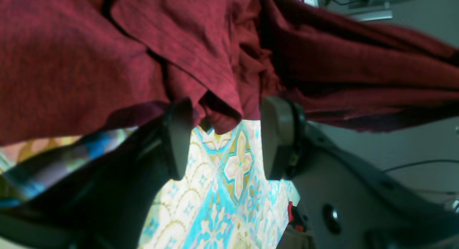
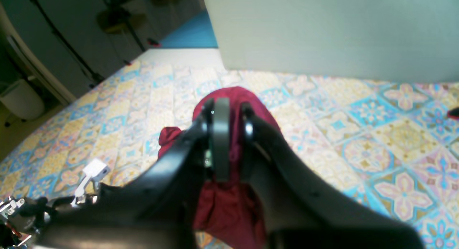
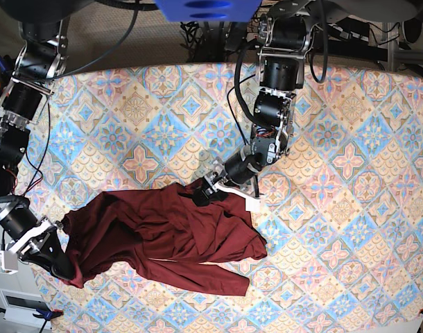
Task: Layout the t-shirt on the table in an organized manner, then fold the t-shirt properly
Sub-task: 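Grasp the middle of the shirt with the left gripper, then pull the grasped shirt with the left gripper away from the right gripper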
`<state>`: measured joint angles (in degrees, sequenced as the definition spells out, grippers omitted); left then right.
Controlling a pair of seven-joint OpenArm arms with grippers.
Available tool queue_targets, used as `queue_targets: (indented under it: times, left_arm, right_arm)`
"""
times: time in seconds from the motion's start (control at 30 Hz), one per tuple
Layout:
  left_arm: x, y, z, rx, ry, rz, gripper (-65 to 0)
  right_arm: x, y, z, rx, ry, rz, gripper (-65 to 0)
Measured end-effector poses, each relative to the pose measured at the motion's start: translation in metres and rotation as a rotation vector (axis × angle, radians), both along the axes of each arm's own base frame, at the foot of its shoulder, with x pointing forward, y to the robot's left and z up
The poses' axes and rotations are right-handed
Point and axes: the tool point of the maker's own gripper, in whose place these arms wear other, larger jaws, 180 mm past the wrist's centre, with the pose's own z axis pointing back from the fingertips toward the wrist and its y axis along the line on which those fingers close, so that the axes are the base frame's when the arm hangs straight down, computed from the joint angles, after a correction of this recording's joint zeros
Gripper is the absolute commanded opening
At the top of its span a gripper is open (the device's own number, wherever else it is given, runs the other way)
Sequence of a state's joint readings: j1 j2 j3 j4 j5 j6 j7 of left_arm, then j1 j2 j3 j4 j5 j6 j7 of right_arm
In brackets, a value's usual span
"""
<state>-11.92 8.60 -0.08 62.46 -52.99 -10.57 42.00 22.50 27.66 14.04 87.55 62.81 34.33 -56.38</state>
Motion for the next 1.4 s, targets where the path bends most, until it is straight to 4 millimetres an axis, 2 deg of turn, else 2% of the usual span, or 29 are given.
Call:
queue_targets:
  times: [0.2, 0.33, 0.53, 0.63, 0.7, 0.8, 0.87, 0.9, 1.07, 1.13, 1.4]
  left_arm:
    - [-0.001, -0.002, -0.013, -0.063, 0.092, 0.031, -35.6]
    - [0.01, -0.002, -0.016, -0.058, 0.144, 0.046, -35.6]
    - [0.021, -0.001, -0.025, -0.035, 0.227, 0.064, -35.8]
    - [0.021, -0.014, -0.03, 0.012, 0.258, 0.016, -36.6]
    - [0.022, -0.023, -0.032, 0.097, 0.236, -0.033, -40.6]
    - [0.017, -0.039, -0.038, 0.307, 0.213, -0.139, -53.8]
    - [0.011, -0.046, -0.046, 0.36, 0.238, -0.169, -63.4]
    - [0.009, -0.046, -0.049, 0.366, 0.252, -0.162, -65.0]
    - [-0.002, -0.047, -0.053, 0.352, 0.316, -0.218, -65.0]
    - [-0.006, -0.039, -0.052, 0.355, 0.333, -0.243, -65.0]
    - [-0.027, 0.027, -0.069, 0.327, 0.374, -0.217, -65.0]
  right_arm:
    - [-0.002, 0.003, 0.001, -0.004, -0.01, 0.007, -64.6]
    - [-0.004, -0.001, 0.003, -0.016, -0.013, -0.008, -64.6]
    - [-0.009, 0.004, 0.003, -0.002, -0.02, 0.011, -64.7]
    - [-0.011, -0.001, 0.002, 0.015, -0.017, -0.001, -64.7]
    - [-0.014, -0.01, 0.005, 0.029, -0.03, -0.024, -64.7]
    - [-0.015, -0.013, 0.005, 0.031, -0.029, -0.031, -64.7]
    - [-0.016, -0.015, 0.008, 0.019, -0.033, -0.032, -64.7]
    - [-0.017, -0.017, 0.009, 0.014, -0.035, -0.036, -64.7]
    - [-0.018, -0.021, 0.012, 0.006, -0.04, -0.04, -64.7]
    - [-0.019, -0.024, 0.015, 0.014, -0.048, -0.046, -64.7]
    - [-0.02, -0.024, 0.018, 0.029, -0.057, -0.041, -64.7]
